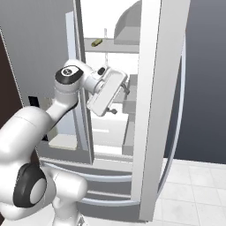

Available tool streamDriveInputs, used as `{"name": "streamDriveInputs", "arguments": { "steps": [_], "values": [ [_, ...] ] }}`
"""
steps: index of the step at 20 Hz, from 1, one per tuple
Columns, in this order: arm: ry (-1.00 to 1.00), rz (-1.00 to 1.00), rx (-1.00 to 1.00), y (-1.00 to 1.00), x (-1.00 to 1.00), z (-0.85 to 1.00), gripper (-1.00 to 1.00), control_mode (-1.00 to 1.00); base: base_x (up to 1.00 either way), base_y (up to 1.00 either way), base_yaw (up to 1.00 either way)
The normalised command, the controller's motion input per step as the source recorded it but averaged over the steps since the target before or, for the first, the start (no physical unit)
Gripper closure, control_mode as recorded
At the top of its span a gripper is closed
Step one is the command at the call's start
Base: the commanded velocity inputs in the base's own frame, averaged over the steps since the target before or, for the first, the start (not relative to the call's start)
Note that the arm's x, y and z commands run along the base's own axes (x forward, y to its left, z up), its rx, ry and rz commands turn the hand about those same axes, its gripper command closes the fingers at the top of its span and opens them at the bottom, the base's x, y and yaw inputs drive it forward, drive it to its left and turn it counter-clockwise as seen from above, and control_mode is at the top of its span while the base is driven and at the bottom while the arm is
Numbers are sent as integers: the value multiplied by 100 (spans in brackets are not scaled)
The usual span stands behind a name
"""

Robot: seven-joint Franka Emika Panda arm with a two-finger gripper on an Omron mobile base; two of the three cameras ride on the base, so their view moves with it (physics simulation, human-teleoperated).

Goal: Retrieve the butter from the fridge and place it on a plate on the dining table. Then retrieve the butter knife by the fridge and place it near the plate.

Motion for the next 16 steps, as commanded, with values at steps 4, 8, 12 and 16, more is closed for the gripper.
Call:
{"name": "streamDriveInputs", "arguments": {
  "steps": [4, 8, 12, 16],
  "values": [
    [0, -4, 30, 56, -4, 22, -100, -100, 0, 0, 0],
    [-11, -3, 45, 65, 0, 8, -100, -100, 0, 0, 0],
    [-26, -4, 51, 68, 0, 0, -100, -100, 0, 0, 0],
    [-30, -3, 51, 76, 0, 0, -100, -100, 0, 0, 0]
  ]
}}
